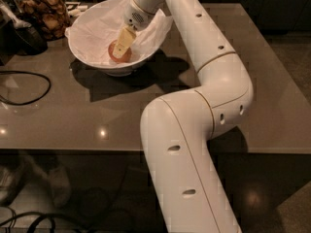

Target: Pick apple from white bowl

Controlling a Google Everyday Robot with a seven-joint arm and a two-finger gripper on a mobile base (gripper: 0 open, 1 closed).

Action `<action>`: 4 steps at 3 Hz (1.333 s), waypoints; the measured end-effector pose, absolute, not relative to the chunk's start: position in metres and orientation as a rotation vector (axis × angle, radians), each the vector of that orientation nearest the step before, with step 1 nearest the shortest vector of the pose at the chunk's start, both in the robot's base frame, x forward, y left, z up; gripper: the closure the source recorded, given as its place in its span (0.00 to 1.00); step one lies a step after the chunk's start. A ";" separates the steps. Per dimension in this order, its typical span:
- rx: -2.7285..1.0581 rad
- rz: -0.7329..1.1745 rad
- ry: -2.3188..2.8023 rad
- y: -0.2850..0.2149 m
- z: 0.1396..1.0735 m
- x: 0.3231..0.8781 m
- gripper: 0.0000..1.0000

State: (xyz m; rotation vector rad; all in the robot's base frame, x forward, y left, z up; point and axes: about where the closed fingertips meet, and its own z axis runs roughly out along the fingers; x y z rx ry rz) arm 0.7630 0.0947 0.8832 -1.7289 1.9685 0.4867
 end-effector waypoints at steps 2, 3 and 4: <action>-1.727 0.515 1.975 0.092 0.872 0.763 0.28; -1.722 0.540 1.987 0.091 0.865 0.762 0.28; -1.722 0.540 1.988 0.091 0.865 0.762 0.46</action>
Offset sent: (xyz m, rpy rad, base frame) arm -0.0131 -0.0162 -0.0142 -0.0089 0.0604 0.0184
